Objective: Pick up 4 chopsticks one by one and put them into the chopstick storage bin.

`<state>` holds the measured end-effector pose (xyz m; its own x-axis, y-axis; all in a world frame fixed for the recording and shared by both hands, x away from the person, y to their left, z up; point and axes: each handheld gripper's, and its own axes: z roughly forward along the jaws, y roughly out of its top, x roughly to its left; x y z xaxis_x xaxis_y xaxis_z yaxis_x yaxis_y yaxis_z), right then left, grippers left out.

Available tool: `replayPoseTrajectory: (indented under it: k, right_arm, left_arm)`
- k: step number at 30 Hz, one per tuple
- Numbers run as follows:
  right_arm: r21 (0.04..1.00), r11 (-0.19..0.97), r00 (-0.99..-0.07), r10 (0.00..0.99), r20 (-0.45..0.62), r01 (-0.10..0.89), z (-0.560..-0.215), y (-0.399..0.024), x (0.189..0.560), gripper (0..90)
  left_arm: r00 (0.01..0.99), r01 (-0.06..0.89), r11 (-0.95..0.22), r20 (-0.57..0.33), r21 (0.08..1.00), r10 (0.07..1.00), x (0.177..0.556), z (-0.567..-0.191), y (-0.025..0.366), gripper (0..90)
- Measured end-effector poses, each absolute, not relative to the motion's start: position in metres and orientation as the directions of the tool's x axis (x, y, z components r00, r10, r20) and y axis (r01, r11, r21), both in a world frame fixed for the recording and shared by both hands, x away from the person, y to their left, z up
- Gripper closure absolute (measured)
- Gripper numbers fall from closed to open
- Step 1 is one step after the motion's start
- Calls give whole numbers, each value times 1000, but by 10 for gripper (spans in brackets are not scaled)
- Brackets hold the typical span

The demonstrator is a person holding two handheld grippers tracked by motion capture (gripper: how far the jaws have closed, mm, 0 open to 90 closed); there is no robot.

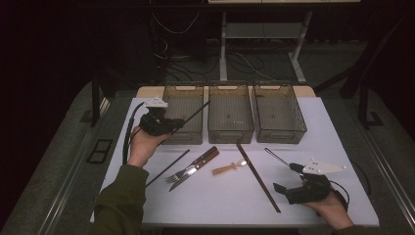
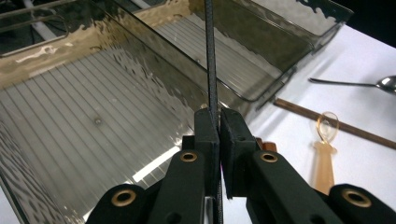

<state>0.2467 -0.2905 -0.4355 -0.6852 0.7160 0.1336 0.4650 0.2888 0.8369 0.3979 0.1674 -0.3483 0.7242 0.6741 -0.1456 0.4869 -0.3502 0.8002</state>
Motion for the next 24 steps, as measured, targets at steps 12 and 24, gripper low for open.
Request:
replayPoseTrajectory:
  k: [12,24]
  right_arm:
    - [840,284,-686,715,136,463,-435,-291,247,25]
    - [844,281,-688,713,136,457,-435,-291,246,25]
  left_arm:
    - [657,525,-330,-126,784,744,426,-345,155,855]
    - [608,533,-281,-131,798,783,454,-348,155,855]
